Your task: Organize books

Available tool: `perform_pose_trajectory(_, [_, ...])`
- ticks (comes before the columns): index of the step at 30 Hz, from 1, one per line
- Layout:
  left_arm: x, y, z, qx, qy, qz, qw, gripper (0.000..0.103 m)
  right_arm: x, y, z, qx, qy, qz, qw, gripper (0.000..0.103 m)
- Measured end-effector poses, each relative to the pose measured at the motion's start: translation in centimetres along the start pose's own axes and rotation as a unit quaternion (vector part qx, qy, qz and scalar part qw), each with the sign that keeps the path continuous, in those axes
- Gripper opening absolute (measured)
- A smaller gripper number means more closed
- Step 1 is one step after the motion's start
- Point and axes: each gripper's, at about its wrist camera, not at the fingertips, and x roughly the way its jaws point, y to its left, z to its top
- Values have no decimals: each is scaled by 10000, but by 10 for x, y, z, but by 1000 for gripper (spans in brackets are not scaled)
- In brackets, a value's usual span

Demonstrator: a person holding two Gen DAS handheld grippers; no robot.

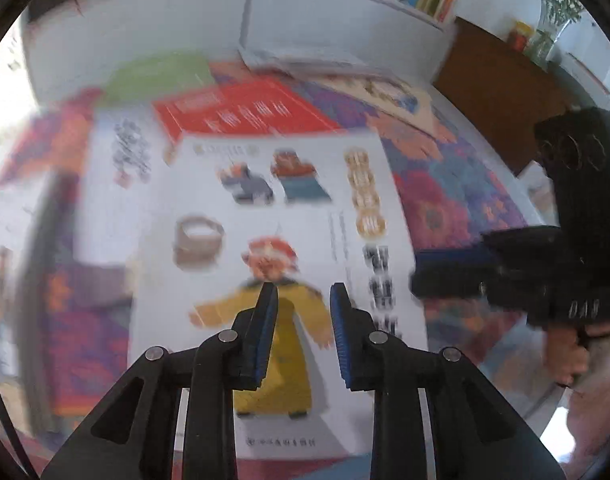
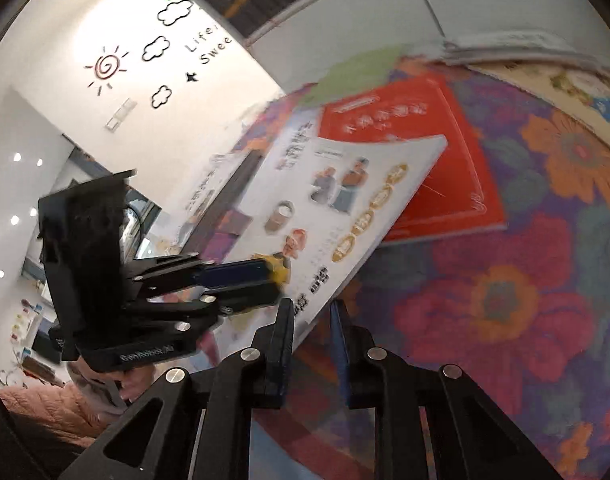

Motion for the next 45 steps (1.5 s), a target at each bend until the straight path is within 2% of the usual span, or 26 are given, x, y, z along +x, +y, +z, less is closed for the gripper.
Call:
perform_pose_trajectory(1, [-7, 7, 0, -10, -166, 261, 9995, 24, 4, 6, 0, -90, 41, -247, 9996, 19])
perform_pose_trajectory(3, [-12, 27, 0, -163, -125, 347, 9992, 26, 7, 1, -1, -7, 144, -509, 9986, 19])
perform_pose_trajectory(5, [-10, 51, 2, -480, -5, 462, 9978, 26, 12, -17, -5, 389, 318, -354, 9981, 19])
perform_pose_trajectory(7, [-5, 74, -2, -717, 82, 904, 9933, 26, 19, -37, -10, 840, 458, -37, 9954, 19])
perform_pose_trajectory(8, [-1, 83, -4, -792, 134, 883, 9928, 27, 16, -45, -11, 956, 347, 138, 9947, 19])
perform_pose_trajectory(11, [0, 96, -1, -1088, 174, 279, 9935, 27, 15, -58, -17, 1332, 226, 549, 9893, 22])
perform_pose_trajectory(13, [4, 96, 1, -1105, 223, 76, 9936, 27, 14, -67, -23, 1650, 147, 960, 9815, 26])
perform_pose_trajectory(16, [4, 92, 5, -977, 258, 121, 9948, 27, 17, -71, -22, 1714, 118, 1227, 9775, 26])
perform_pose_trajectory(17, [8, 92, 7, -977, 305, 52, 9947, 27, 17, -70, -21, 1677, 138, 1226, 9781, 26])
perform_pose_trajectory(19, [10, 92, 7, -979, 445, -318, 9937, 28, 20, -65, -21, 1543, 189, 1168, 9809, 26])
perform_pose_trajectory(22, [11, 82, 8, -693, 490, -88, 9963, 29, 30, -62, -14, 1515, 174, 1097, 9822, 31])
perform_pose_trajectory(24, [9, 83, 7, -738, 516, -116, 9959, 29, 32, -63, -11, 1481, 165, 1062, 9831, 32])
perform_pose_trajectory(31, [17, 97, -3, -1143, 697, -775, 9880, 31, 37, -70, -3, 1504, 75, 1064, 9829, 31])
perform_pose_trajectory(33, [15, 97, -7, -1199, 567, -771, 9882, 31, 40, -67, 0, 1348, 147, 1002, 9857, 31])
perform_pose_trajectory(35, [15, 96, -6, -1261, 549, -700, 9880, 31, 42, -65, 5, 1225, 172, 909, 9881, 24])
perform_pose_trajectory(36, [14, 94, -6, -1272, 539, -639, 9884, 31, 41, -66, 5, 1219, 169, 783, 9893, 17])
perform_pose_trajectory(39, [10, 87, -3, -1151, 576, -535, 9902, 29, 38, -63, 6, 1270, 69, 603, 9900, 15])
perform_pose_trajectory(42, [2, 91, 0, -1294, 521, -783, 9871, 29, 28, -46, 10, 972, -120, 293, 9948, 14])
perform_pose_trajectory(45, [-6, 91, 3, -1286, 438, -797, 9875, 29, 19, -35, 17, 1073, -197, 457, 9930, 14])
